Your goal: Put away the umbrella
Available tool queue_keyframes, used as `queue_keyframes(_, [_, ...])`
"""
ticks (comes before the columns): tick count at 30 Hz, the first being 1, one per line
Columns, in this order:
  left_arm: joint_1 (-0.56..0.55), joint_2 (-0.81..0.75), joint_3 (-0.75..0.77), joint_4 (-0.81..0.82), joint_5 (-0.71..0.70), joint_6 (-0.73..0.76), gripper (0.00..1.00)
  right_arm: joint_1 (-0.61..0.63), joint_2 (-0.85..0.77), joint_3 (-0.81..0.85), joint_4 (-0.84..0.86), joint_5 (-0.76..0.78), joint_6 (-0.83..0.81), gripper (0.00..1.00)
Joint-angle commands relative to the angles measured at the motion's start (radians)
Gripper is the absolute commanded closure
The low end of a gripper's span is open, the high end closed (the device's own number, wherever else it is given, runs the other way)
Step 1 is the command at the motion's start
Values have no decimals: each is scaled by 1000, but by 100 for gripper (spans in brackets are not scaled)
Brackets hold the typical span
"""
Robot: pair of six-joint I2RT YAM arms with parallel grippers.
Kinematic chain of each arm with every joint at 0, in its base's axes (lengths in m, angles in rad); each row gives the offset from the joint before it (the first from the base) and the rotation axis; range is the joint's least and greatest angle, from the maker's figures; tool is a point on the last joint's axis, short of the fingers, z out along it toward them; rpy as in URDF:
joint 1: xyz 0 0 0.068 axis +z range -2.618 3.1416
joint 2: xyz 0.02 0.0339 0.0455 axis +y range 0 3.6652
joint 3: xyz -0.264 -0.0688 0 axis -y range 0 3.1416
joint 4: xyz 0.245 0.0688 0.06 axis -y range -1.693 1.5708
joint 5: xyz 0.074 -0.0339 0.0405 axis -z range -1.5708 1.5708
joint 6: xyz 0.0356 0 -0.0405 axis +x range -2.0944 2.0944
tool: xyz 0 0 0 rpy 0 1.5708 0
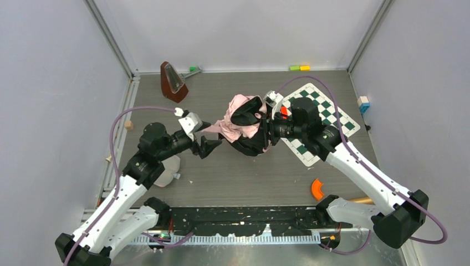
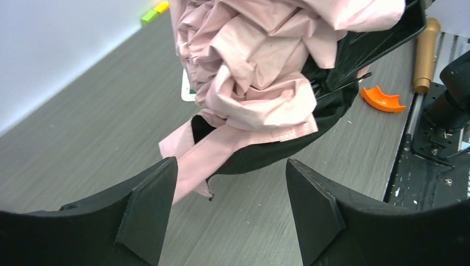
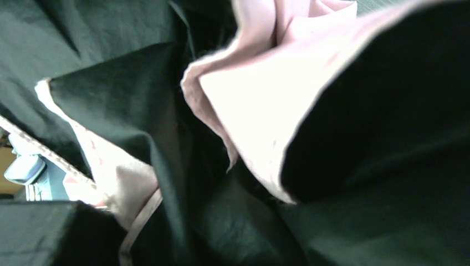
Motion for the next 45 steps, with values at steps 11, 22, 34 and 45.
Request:
queue_keyframes(11, [-10,23,107,-128,-46,210,45,-3,-73,192,-134,-143,-100,95])
queue_keyframes(22, [-153,-83,99,-260,-160,200,100,-8,-73,182,-95,78,-13,95])
queue_keyframes(34, [-540,-137,7,-293,-367,81,100,-98,-7,144,275,-25,343,95])
queue_keyframes(45, [-734,75,108,-171,-558,29,100,-154,-18,136,364,-115,462,95])
